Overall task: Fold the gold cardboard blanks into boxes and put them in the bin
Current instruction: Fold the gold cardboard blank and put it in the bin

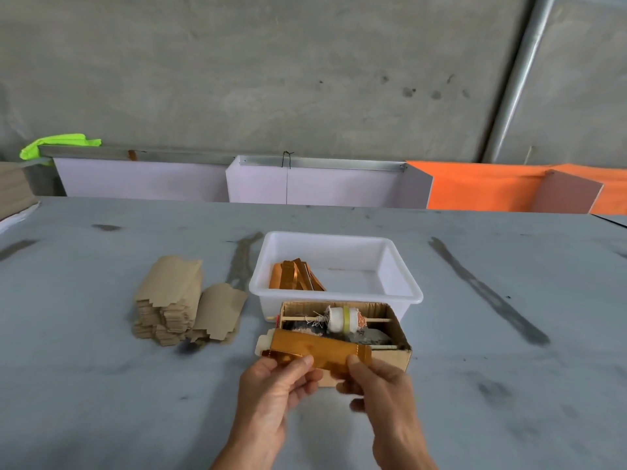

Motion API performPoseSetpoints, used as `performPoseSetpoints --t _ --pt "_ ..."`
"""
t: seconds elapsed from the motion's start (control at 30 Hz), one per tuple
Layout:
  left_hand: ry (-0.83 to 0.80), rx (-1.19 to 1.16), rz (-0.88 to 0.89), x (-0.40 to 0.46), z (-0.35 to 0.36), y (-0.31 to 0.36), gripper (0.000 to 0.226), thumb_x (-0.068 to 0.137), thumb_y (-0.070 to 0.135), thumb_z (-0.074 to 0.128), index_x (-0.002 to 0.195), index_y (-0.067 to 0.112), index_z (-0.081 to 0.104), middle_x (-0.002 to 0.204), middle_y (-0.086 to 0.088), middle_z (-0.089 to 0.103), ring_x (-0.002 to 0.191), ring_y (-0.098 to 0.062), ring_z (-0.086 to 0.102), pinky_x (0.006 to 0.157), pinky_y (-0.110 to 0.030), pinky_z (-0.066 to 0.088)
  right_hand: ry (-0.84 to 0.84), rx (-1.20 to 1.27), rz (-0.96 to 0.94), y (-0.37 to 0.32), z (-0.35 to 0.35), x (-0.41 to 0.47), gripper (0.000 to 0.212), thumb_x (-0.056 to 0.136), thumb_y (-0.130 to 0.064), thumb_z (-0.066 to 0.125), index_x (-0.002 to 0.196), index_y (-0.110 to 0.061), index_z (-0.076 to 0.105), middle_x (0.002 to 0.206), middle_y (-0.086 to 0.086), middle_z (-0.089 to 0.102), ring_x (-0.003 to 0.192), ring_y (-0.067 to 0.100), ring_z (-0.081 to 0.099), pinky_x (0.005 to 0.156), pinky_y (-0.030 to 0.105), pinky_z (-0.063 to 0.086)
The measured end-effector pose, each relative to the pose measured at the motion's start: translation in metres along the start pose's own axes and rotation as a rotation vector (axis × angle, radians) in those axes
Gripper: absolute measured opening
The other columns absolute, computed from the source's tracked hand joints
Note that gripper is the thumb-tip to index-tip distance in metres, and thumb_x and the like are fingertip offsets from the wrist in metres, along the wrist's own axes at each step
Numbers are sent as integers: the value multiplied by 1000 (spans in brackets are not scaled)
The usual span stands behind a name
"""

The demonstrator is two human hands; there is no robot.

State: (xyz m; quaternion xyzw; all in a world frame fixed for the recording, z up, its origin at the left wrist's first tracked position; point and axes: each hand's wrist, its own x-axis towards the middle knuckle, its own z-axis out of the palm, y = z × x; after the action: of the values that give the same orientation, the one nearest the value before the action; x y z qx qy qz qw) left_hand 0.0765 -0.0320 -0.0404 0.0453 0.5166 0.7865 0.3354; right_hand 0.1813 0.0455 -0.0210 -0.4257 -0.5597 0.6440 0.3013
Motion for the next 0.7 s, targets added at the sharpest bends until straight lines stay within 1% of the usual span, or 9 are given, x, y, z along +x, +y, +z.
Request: performPoseSetpoints --t 0.07,0.13,0.2,0.27,0.3,0.37,0.5,0.6,0.7 --pt "30 -2 29 3 -2 3 9 74 -9 67 80 -4 62 65 -18 69 54 -25 68 48 -27 56 145 -301 -260 -8 -6 10 17 86 -19 63 72 -18 71 62 -9 67 63 5 59 56 17 39" --pt "48 13 54 5 -4 5 10 74 -10 66 80 -3 63 64 -18 69 53 -25 68 49 -27 56 229 -546 -416 -17 -11 23 11 85 -20 64 80 -22 73 74 -8 68 77 7 58 60 20 39" --pt "51 24 63 6 -7 6 10 75 -10 67 79 -2 63 65 -17 70 54 -25 68 48 -26 56 244 -785 -440 -21 -12 40 14 87 -23 61 85 -18 74 77 -4 64 90 15 49 64 25 36" --pt "52 27 64 6 -9 7 10 75 -9 67 80 -2 64 66 -16 70 55 -24 68 48 -25 55 214 -971 -421 -24 -8 54 18 87 -24 57 83 -15 73 74 -5 57 91 14 39 65 24 34" --pt "51 27 64 6 -10 7 10 75 -9 68 80 -1 64 66 -16 70 55 -24 68 47 -25 54 190 -1031 -406 -24 -5 59 19 86 -24 56 82 -14 71 73 -4 54 93 15 39 66 23 34" --pt "51 21 65 5 -12 8 10 74 -9 68 79 -1 64 66 -15 70 55 -23 68 48 -24 54 143 -1098 -376 -25 1 66 20 85 -25 54 82 -13 69 73 -1 52 101 19 43 68 23 37" --pt "52 23 77 4 -18 11 11 75 -8 68 83 -3 64 66 -14 70 56 -22 68 49 -24 55 62 -1197 -331 -27 8 74 17 85 -30 55 89 -13 59 86 4 54 109 24 45 77 28 42" --pt "44 21 84 2 -21 15 10 76 -7 68 84 -3 64 67 -14 70 56 -22 68 51 -24 56 35 -1172 -252 -25 11 78 25 82 -34 61 96 -14 56 93 5 55 106 24 49 78 30 44" --pt "34 21 91 0 -20 18 9 77 -8 67 83 -3 64 66 -13 70 56 -21 68 52 -23 56 57 -1090 -167 -24 12 82 20 77 -26 63 90 -14 54 101 10 60 97 24 57 68 29 45"
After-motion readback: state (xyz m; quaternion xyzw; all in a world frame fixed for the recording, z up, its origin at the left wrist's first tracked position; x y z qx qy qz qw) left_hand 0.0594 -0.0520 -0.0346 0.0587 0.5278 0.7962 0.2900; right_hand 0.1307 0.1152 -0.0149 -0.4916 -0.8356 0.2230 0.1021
